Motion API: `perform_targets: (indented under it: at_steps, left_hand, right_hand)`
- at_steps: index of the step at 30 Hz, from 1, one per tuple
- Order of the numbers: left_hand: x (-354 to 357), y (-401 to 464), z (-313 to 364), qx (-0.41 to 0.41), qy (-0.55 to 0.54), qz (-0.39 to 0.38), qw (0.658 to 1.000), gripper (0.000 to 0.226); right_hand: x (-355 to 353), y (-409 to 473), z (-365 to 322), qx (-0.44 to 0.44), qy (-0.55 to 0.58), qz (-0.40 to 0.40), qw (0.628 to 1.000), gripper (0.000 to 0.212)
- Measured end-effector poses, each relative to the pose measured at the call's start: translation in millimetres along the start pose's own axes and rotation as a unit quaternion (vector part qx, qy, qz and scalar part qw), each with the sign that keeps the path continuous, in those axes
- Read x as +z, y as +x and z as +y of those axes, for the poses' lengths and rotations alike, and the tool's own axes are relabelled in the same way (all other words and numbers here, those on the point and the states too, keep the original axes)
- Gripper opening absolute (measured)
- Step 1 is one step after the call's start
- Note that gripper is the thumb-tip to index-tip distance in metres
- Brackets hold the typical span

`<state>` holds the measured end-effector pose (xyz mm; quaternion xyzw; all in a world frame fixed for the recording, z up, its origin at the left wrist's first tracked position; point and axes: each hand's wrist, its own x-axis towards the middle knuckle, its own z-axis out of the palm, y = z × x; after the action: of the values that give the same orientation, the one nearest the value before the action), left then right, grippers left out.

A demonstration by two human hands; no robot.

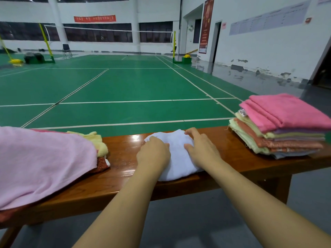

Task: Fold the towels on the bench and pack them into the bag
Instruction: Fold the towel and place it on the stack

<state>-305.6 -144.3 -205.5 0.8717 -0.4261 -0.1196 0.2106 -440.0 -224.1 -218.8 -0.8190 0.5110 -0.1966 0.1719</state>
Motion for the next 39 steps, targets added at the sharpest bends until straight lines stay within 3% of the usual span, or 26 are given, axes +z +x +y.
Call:
perform_targets:
  at_steps: [4,9,11,16,21,24,27,29,31,35,39]
  left_hand:
    - [2.7,6.7,3.2,0.053,-0.124,0.040,0.990,0.052]
    - [-4.0,5.5,34.8,0.093,-0.343,0.067,0.932,0.043]
    - [-11.8,7.4,63.9,0.119,-0.373,0.083,0.916,0.043]
    - [-28.2,15.5,157.0,0.187,-0.292,0.067,0.936,0.051]
    - [-8.2,14.9,263.9,0.220,-0.335,0.002,0.916,0.051]
    - [15.7,14.0,306.3,0.213,-0.294,-0.028,0.931,0.060]
    - [54.5,6.8,313.3,0.230,-0.142,-0.033,0.962,0.071]
    - [77.1,10.4,310.8,0.292,-0.090,-0.032,0.952,0.062]
    - [87.3,17.7,309.4,0.308,-0.083,-0.039,0.947,0.060]
    - [86.4,23.5,307.9,0.255,-0.077,-0.052,0.962,0.068]
    - [71.6,30.4,303.2,0.217,-0.082,-0.094,0.968,0.075]
  right_hand:
    - [-6.7,0.7,9.4,-0.034,0.009,0.034,0.999,0.015]
    - [-49.2,9.9,16.7,-0.088,0.042,0.136,0.986,0.023]
    - [-83.3,17.7,19.3,-0.107,0.043,0.182,0.977,0.025]
    - [-177.6,39.9,58.7,-0.082,-0.014,0.240,0.967,0.029]
    - [-250.7,60.3,134.3,0.000,-0.050,0.240,0.969,0.025]
    - [-273.0,68.4,180.2,0.058,-0.038,0.214,0.974,0.023]
    - [-248.0,61.4,221.9,0.116,-0.006,0.136,0.984,0.042]
    - [-225.3,55.1,243.2,0.137,-0.013,0.133,0.981,0.051]
    - [-216.6,53.4,251.9,0.136,-0.011,0.137,0.981,0.057]
    - [-223.6,53.6,246.1,0.103,-0.105,0.099,0.984,0.053]
    - [-228.5,48.3,236.2,0.097,-0.118,0.094,0.984,0.047]
